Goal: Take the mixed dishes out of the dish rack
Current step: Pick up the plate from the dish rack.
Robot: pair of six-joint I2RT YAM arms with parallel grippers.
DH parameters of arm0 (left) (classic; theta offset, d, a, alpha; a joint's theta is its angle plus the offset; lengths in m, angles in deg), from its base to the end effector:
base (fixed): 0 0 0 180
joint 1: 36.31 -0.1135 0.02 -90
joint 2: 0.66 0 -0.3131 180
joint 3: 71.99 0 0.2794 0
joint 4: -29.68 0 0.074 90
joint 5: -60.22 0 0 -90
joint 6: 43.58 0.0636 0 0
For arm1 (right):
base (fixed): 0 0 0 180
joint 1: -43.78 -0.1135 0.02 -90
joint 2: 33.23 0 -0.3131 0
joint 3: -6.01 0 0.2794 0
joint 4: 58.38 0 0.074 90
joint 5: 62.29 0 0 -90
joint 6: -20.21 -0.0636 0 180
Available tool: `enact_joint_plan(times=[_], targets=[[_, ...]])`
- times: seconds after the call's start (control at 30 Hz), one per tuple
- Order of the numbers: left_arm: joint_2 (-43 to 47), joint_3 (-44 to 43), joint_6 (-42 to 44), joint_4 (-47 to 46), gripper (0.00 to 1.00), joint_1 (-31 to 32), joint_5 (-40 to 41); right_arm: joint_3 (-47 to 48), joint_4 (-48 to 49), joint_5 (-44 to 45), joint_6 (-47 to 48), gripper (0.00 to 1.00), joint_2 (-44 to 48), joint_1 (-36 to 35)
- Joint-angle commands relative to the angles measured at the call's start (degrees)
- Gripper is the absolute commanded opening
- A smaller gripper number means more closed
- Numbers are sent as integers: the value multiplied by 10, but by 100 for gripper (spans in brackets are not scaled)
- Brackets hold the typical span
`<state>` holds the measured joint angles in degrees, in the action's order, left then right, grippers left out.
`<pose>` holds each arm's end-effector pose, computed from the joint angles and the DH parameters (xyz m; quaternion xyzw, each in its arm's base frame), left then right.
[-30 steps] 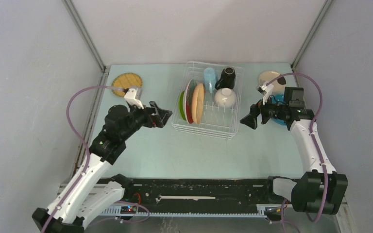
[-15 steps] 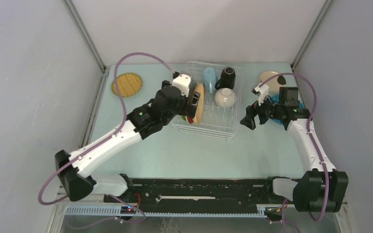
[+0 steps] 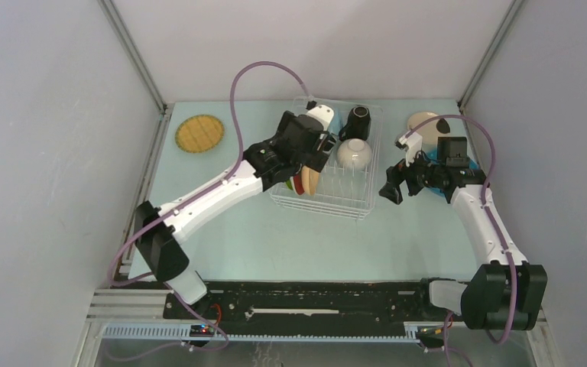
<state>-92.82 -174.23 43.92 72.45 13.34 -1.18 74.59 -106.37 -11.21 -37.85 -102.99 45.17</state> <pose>0.2926 -0.2974 0.4052 0.2315 0.8267 -0.0096 0.5127 0.2726 0.0334 0.3081 -0.3449 0.8218 0.2048 0.4046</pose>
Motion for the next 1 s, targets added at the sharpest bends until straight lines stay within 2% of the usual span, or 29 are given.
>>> enact_joint_plan(times=[0.0,0.43,0.97], targets=[[-18,-47,23,12,100,4,38,6,1,8,11,100,-3,-6],[-45,-73,69,1,100,4,40,6,1,12,13,100,-6,-7],[-52,-69,78,-6,100,4,41,6,0,15,13,100,-10,-9]])
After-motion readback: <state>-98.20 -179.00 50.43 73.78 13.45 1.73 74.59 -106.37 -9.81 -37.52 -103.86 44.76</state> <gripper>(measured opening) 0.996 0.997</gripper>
